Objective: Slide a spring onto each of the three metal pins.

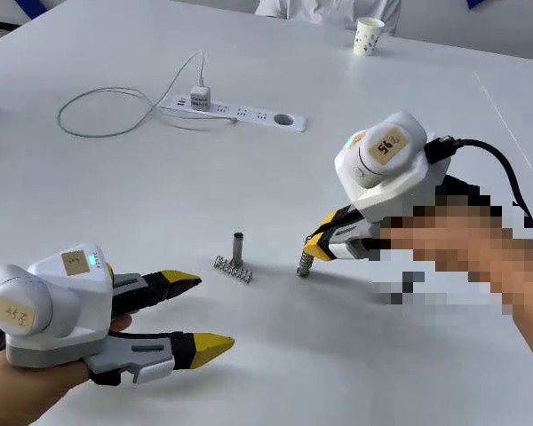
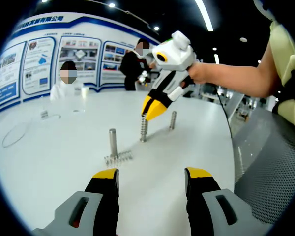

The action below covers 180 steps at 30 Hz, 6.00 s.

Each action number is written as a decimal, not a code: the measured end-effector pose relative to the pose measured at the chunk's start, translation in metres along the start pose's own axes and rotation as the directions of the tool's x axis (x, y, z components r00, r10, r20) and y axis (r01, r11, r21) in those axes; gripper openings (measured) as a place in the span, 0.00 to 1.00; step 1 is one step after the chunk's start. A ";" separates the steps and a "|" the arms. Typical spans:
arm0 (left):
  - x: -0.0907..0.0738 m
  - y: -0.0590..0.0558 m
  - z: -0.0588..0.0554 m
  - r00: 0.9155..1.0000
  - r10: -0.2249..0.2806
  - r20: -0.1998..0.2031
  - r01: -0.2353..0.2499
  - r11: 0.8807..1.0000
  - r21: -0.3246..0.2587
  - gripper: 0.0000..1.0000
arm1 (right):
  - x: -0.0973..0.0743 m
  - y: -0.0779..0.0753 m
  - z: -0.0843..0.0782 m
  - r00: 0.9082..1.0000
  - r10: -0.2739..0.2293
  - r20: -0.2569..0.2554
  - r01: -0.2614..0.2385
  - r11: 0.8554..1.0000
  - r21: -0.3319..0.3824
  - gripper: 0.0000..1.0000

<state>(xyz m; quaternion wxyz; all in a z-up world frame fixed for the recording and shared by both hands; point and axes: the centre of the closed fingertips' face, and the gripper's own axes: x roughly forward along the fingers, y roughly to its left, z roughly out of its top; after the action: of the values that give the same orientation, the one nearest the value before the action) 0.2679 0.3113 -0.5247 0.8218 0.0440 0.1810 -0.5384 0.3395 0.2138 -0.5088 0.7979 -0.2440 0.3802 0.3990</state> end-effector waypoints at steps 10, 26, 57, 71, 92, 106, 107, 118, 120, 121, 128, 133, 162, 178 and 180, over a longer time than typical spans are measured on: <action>0.000 0.000 -0.001 1.000 0.000 -0.003 0.000 1.000 -0.003 0.55 | 0.005 -0.003 -0.005 1.000 -0.001 -0.011 0.001 1.000 -0.002 0.12; 0.001 0.000 -0.003 1.000 0.001 -0.006 -0.001 1.000 -0.007 0.55 | 0.013 -0.004 -0.011 1.000 0.007 -0.022 -0.007 1.000 0.004 0.12; 0.001 0.000 -0.004 1.000 0.003 -0.002 -0.003 1.000 -0.011 0.55 | 0.016 -0.003 -0.013 1.000 0.001 -0.009 -0.001 1.000 -0.021 0.17; 0.000 0.000 -0.003 1.000 0.007 0.001 -0.007 1.000 -0.009 0.55 | 0.013 -0.001 -0.014 1.000 -0.007 -0.005 0.007 1.000 -0.018 0.19; -0.001 0.000 0.000 1.000 0.010 0.006 -0.010 1.000 -0.003 0.55 | 0.007 0.010 -0.026 1.000 -0.007 -0.011 0.007 1.000 0.003 0.19; -0.002 -0.003 0.002 1.000 0.009 0.006 -0.009 1.000 0.004 0.55 | 0.006 0.023 -0.029 1.000 0.004 -0.007 -0.004 1.000 0.011 0.19; -0.002 -0.003 0.003 1.000 0.009 0.007 -0.009 1.000 0.005 0.55 | 0.006 0.024 -0.029 1.000 0.006 -0.006 -0.006 1.000 0.010 0.19; -0.006 -0.002 0.003 1.000 0.020 0.011 -0.020 1.000 0.007 0.55 | 0.010 0.035 -0.018 1.000 0.024 0.014 -0.024 1.000 -0.001 0.19; -0.007 -0.001 0.003 1.000 0.021 0.011 -0.022 1.000 0.008 0.55 | 0.011 0.037 -0.015 0.999 0.028 0.015 -0.028 1.000 -0.007 0.19; -0.007 -0.001 0.003 1.000 0.022 0.011 -0.022 1.000 0.007 0.55 | 0.012 0.037 -0.013 0.999 0.030 0.017 -0.030 1.000 -0.009 0.19; -0.009 0.000 0.003 1.000 0.027 0.013 -0.027 1.000 0.006 0.55 | 0.019 0.045 -0.002 0.998 0.052 0.023 -0.051 0.998 -0.035 0.19; -0.010 0.001 0.002 0.999 0.031 0.012 -0.031 1.000 0.004 0.55 | 0.024 0.048 0.005 0.998 0.064 0.029 -0.062 0.997 -0.044 0.19; -0.012 0.004 -0.002 0.999 0.038 0.003 -0.038 0.999 -0.008 0.55 | 0.060 0.049 0.020 0.995 0.080 0.053 -0.080 0.997 -0.014 0.18; -0.015 0.006 -0.005 0.999 0.045 -0.004 -0.045 0.999 -0.013 0.55 | 0.073 0.050 0.017 0.996 0.084 0.040 -0.084 0.996 0.002 0.15; -0.016 0.006 -0.006 0.999 0.046 -0.005 -0.046 0.999 -0.014 0.54 | 0.074 0.051 0.016 0.995 0.087 0.038 -0.087 0.996 0.005 0.15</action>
<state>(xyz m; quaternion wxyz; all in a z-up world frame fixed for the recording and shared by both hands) 0.2664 0.3291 -0.5253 0.8337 0.0437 0.1858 -0.5182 0.3336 0.2869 -0.5626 0.7876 -0.2170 0.3765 0.4369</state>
